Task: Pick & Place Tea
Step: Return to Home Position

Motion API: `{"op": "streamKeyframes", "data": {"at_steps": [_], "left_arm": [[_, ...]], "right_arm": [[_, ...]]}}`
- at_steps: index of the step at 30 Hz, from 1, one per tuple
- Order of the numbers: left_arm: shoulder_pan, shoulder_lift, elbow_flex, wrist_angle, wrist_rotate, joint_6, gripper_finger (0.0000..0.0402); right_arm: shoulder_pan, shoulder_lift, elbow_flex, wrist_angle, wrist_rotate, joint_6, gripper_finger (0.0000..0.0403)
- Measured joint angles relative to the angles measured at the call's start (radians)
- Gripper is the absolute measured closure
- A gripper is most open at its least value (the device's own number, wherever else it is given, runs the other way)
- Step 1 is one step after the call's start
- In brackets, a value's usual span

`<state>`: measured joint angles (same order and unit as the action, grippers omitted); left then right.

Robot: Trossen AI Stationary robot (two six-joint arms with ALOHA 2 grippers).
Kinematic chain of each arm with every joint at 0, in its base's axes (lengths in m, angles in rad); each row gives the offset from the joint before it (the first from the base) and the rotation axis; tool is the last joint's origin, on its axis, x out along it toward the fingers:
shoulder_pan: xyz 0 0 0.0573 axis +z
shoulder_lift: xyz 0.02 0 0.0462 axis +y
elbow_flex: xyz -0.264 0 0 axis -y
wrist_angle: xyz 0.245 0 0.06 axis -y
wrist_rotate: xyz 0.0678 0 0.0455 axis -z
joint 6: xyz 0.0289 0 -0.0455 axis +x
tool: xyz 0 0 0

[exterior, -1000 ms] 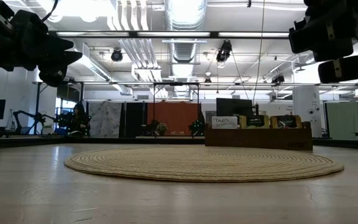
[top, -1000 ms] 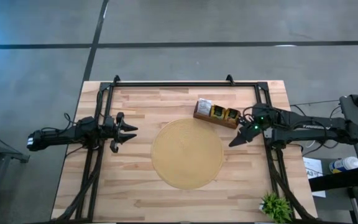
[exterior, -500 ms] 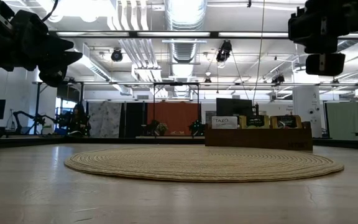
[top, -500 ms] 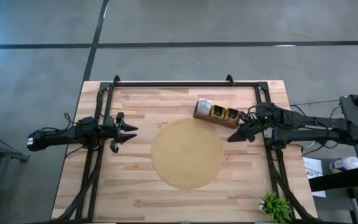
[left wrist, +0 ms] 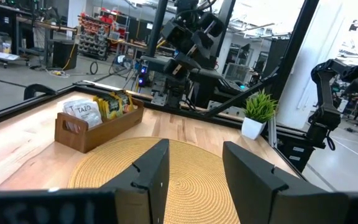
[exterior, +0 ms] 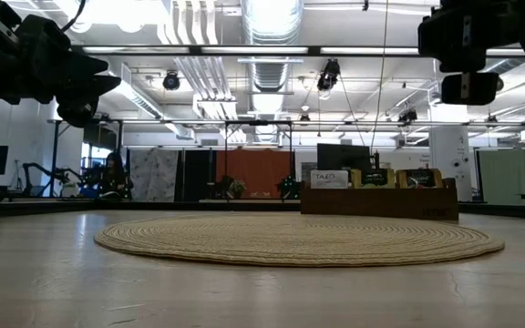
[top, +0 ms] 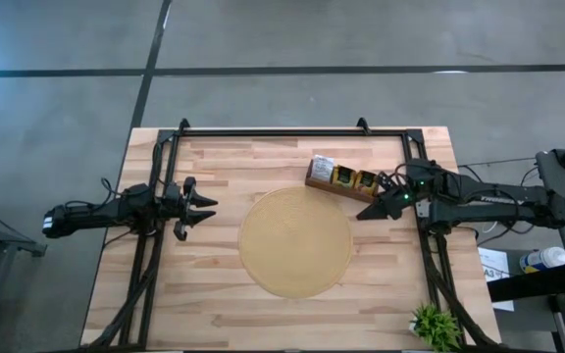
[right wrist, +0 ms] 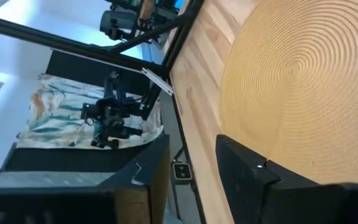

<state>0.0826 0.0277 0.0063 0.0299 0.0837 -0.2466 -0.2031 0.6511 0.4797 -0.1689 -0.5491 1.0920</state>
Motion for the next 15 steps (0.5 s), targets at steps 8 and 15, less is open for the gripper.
{"op": "streamKeyframes", "data": {"at_steps": [8,15], "left_arm": [[0.000,0.000,0.000,-0.001,0.000,0.000,0.0257],[0.000,0.000,0.000,-0.001,0.000,0.000,0.0257]], "right_arm": [[0.000,0.008,0.000,0.006,0.167,-0.270,0.0282],[-0.001,0.008,-0.001,0.120,0.370,-0.559,0.0272]]}}
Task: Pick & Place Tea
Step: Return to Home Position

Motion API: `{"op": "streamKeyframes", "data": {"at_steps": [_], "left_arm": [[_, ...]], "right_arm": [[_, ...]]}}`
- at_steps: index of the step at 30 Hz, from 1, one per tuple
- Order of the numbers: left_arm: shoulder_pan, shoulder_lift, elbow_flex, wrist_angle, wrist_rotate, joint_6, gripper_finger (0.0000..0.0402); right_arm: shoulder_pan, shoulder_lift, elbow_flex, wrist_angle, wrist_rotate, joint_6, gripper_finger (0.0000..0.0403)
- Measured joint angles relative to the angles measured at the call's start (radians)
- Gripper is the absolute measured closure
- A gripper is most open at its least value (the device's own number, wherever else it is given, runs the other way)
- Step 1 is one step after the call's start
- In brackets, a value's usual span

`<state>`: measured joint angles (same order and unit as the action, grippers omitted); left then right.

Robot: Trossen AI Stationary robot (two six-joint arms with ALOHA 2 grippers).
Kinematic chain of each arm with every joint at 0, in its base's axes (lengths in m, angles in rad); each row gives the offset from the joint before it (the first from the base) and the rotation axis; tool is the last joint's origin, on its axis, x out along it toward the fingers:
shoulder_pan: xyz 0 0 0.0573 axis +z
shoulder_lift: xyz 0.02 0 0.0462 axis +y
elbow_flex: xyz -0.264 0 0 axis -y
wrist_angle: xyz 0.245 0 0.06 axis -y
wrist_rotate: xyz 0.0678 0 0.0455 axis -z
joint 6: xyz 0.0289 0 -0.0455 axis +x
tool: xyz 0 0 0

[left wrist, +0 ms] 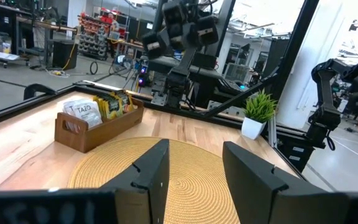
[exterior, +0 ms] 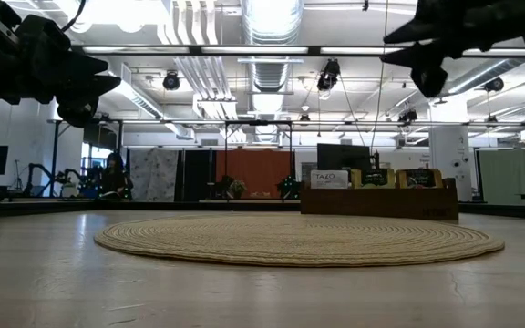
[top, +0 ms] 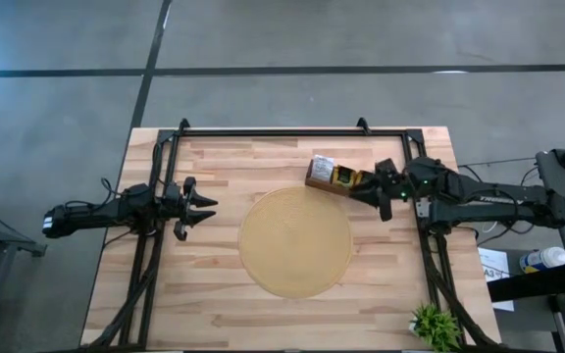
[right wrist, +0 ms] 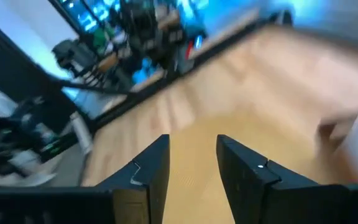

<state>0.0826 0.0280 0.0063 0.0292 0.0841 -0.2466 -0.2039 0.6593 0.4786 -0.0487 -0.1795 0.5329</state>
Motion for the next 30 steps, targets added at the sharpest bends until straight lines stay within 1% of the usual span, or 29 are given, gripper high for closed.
{"op": "streamKeyframes", "data": {"at_steps": [3,6,9,11,17,22,25,27,30], "left_arm": [[0.000,0.000,0.000,0.000,0.000,0.000,0.0257],[0.000,0.000,0.000,0.000,0.000,0.000,0.0257],[0.000,0.000,0.000,0.000,0.000,0.000,0.0257],[0.000,0.000,0.000,0.000,0.000,0.000,0.0257],[0.000,0.000,0.000,0.000,0.000,0.000,0.0257],[0.000,0.000,0.000,0.000,0.000,0.000,0.0257],[0.000,0.000,0.000,0.000,0.000,0.000,0.0257],[0.000,0.000,0.000,0.000,0.000,0.000,0.0257],[0.000,0.000,0.000,0.000,0.000,0.000,0.0257]], "right_arm": [[0.000,0.007,0.000,0.080,0.052,-0.097,0.0268],[0.001,0.011,0.000,0.150,0.075,-0.118,0.0269],[0.001,0.010,0.000,0.162,0.078,-0.122,0.0273],[0.001,0.009,0.000,0.157,0.078,-0.152,0.0276],[0.001,0.019,0.000,0.172,0.078,-0.345,0.0282],[0.002,0.012,-0.002,0.234,0.078,-0.491,0.0279],[0.008,-0.015,-0.016,0.231,0.078,-0.554,0.0275],[0.017,-0.051,-0.034,0.233,0.078,-0.563,0.0272],[0.023,-0.138,-0.088,0.233,0.075,-0.544,0.0270]]}}
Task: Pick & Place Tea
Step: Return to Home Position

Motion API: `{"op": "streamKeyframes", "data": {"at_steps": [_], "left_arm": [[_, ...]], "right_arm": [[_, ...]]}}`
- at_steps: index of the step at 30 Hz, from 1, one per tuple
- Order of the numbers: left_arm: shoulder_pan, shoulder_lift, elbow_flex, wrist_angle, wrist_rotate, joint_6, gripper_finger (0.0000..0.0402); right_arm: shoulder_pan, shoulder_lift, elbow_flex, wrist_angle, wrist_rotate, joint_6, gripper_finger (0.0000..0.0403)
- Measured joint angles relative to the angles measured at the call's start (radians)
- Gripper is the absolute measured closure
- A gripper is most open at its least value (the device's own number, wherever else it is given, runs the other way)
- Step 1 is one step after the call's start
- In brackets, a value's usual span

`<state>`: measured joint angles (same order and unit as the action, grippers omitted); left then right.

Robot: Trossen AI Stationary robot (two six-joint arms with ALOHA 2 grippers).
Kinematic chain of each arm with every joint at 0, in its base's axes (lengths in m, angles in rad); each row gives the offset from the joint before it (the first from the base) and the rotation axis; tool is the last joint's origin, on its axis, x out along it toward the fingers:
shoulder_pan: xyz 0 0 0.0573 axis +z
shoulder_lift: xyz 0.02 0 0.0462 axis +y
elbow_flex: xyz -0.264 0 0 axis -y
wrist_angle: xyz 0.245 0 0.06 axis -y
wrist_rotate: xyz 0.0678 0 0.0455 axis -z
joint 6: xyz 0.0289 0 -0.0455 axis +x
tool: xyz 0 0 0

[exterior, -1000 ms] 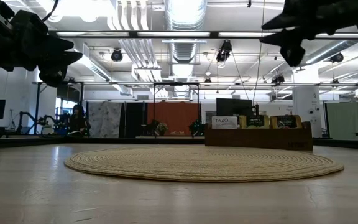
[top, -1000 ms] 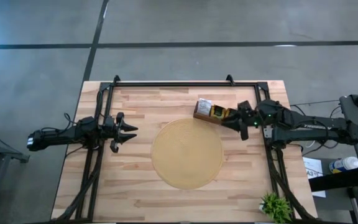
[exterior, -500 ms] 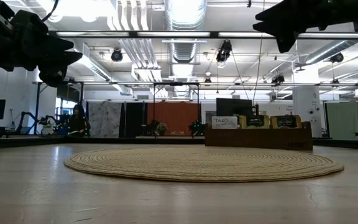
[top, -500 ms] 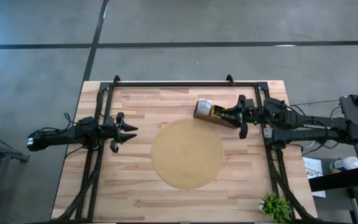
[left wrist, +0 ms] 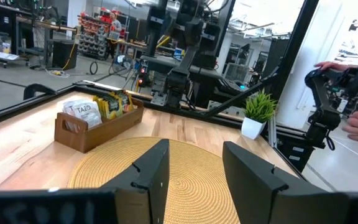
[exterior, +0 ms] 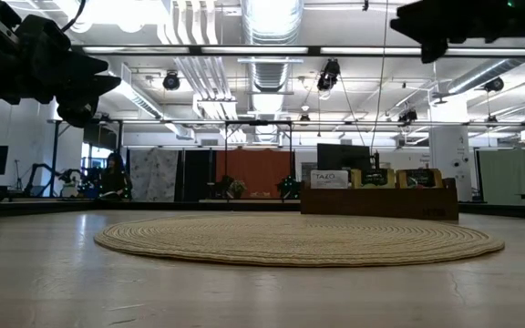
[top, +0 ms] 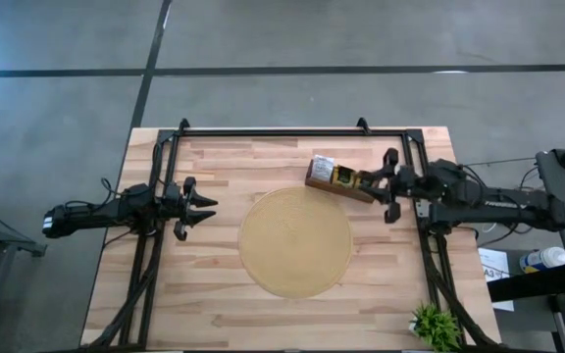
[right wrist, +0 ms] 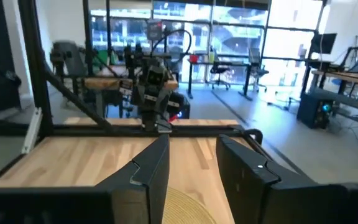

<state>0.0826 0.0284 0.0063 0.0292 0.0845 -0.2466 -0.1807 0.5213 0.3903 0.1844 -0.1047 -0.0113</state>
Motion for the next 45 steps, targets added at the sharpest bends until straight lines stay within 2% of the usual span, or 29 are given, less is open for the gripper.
{"op": "streamKeyframes", "data": {"at_steps": [11,16,23,30,38,45], "left_arm": [[0.000,0.000,0.000,0.000,0.000,0.000,0.0257],[0.000,0.000,0.000,0.000,0.000,0.000,0.0257],[0.000,0.000,0.000,0.000,0.000,0.000,0.0257],[0.000,0.000,0.000,0.000,0.000,0.000,0.0257],[0.000,0.001,0.000,0.000,0.000,0.000,0.0257],[0.000,0.001,0.000,0.000,0.000,0.000,0.0257]], "right_arm": [[0.024,-0.252,-0.248,0.058,0.001,0.025,0.0284],[0.093,-0.353,-0.296,0.059,0.000,-0.009,0.0282],[0.152,-0.407,-0.338,0.058,-0.002,-0.018,0.0273],[0.215,-0.518,-0.381,0.006,-0.003,-0.018,0.0273],[0.265,-0.522,-0.381,-0.107,-0.003,-0.020,0.0284],[0.266,-0.521,-0.381,-0.106,0.000,-0.066,0.0279]]}}
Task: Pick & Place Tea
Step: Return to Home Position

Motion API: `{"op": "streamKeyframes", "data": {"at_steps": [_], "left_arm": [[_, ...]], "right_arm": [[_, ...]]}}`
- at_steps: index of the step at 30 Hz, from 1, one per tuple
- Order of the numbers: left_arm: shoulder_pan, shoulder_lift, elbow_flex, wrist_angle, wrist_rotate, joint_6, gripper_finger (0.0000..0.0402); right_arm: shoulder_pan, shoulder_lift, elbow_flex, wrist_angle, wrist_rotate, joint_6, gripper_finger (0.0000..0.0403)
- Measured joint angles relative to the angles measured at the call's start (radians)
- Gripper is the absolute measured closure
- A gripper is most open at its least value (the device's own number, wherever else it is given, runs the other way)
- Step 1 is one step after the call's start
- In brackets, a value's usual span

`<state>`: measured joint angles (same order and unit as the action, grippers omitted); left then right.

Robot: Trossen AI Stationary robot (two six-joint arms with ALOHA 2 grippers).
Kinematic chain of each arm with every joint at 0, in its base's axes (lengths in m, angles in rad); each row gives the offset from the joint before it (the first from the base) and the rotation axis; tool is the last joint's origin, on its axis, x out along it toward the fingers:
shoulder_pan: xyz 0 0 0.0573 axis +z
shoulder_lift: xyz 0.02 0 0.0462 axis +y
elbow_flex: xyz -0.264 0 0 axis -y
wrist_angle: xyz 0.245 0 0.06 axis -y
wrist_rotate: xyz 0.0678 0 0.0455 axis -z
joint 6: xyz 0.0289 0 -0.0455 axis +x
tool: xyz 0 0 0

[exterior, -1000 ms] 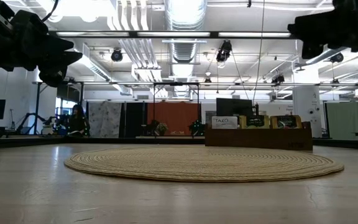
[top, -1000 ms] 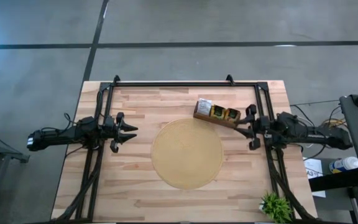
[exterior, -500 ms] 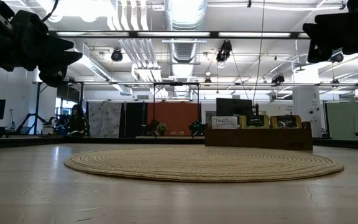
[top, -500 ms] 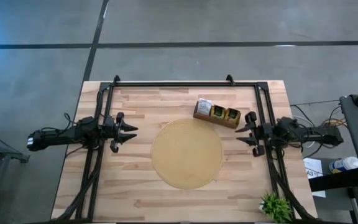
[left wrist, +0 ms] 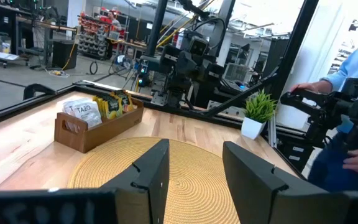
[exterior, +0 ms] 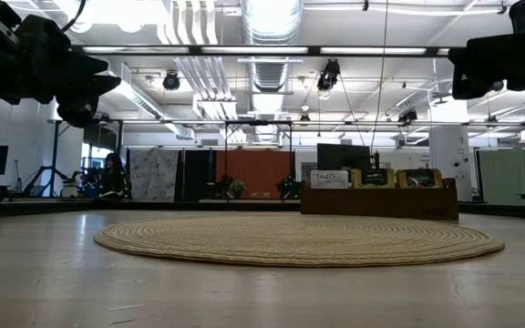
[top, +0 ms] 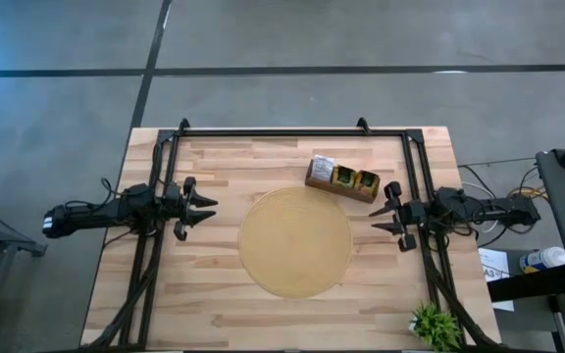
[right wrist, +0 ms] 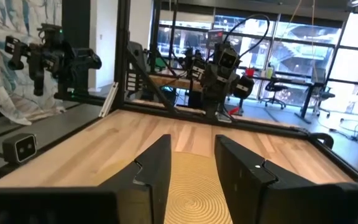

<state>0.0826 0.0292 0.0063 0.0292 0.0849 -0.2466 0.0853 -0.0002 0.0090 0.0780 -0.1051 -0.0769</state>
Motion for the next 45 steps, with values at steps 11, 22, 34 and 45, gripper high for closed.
{"op": "streamKeyframes", "data": {"at_steps": [11,22,34,45], "left_arm": [[0.000,0.000,0.000,0.000,0.000,0.000,0.0257],[0.000,0.000,0.000,0.000,0.000,0.000,0.0257],[0.000,0.000,0.000,0.000,0.000,0.000,0.0257],[0.000,0.000,0.000,0.000,0.000,0.000,0.0257]], "right_arm": [[0.000,0.016,0.000,0.001,0.001,-0.002,0.0271],[0.000,0.016,0.000,0.001,0.001,-0.002,0.0285],[0.000,0.016,0.000,0.001,0.001,-0.002,0.0271],[0.000,0.016,0.000,0.001,0.001,-0.002,0.0282]]}}
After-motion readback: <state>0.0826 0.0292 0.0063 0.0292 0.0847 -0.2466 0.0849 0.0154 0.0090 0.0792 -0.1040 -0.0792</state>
